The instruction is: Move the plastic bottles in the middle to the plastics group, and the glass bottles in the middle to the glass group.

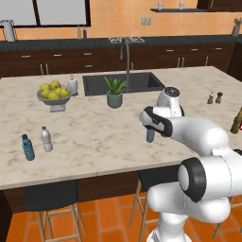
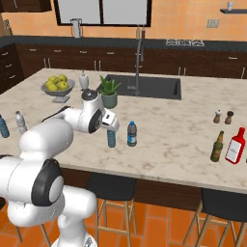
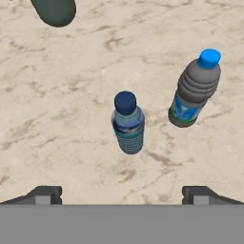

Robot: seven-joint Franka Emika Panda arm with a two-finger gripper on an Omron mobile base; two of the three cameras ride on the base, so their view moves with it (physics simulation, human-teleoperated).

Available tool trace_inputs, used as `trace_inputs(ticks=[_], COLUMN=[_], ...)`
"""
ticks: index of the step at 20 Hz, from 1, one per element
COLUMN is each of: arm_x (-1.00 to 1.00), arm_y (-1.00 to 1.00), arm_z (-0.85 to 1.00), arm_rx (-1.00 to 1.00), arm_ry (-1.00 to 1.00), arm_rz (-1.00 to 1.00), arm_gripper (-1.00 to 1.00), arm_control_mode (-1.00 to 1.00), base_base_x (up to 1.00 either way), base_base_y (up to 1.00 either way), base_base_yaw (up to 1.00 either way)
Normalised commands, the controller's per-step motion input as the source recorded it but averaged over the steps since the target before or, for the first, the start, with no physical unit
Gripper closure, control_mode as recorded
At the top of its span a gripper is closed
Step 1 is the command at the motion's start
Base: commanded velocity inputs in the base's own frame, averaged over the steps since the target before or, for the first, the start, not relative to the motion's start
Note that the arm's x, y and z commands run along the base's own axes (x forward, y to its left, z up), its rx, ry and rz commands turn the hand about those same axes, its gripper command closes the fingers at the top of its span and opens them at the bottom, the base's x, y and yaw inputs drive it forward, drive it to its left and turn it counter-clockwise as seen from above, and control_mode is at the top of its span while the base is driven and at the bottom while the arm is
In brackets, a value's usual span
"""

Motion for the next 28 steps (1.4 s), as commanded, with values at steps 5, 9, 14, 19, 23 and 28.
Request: trace_inputs(ticks=[5, 9, 14, 19, 23, 28], arm_x=[0.24, 0.24, 0.35, 0.34, 0.33, 0.26], arm_y=[-0.02, -0.05, -0.04, -0.1, -0.12, -0.04], arm_z=[-0.21, -0.16, -0.14, -0.16, -0.16, -0.22], arm_rx=[-0.05, -0.07, -0.04, -0.02, 0.0, 0.0], arm_ry=[0.0, 0.0, 0.0, 0.03, 0.06, 0.04], arm_rz=[0.0, 0.02, 0.0, 0.0, 0.0, 0.0], arm_gripper=[-1.0, -1.0, -1.0, -1.0, -1.0, -1.0], arm_control_mode=[-1.0, -1.0, -1.0, -1.0, -1.0, -1.0], base_base_x=[0.0, 0.0, 0.0, 0.0, 0.0, 0.0], base_base_y=[0.0, 0.0, 0.0, 0.0, 0.0, 0.0], base_base_yaw=[0.0, 0.0, 0.0, 0.0, 0.0, 0.0])
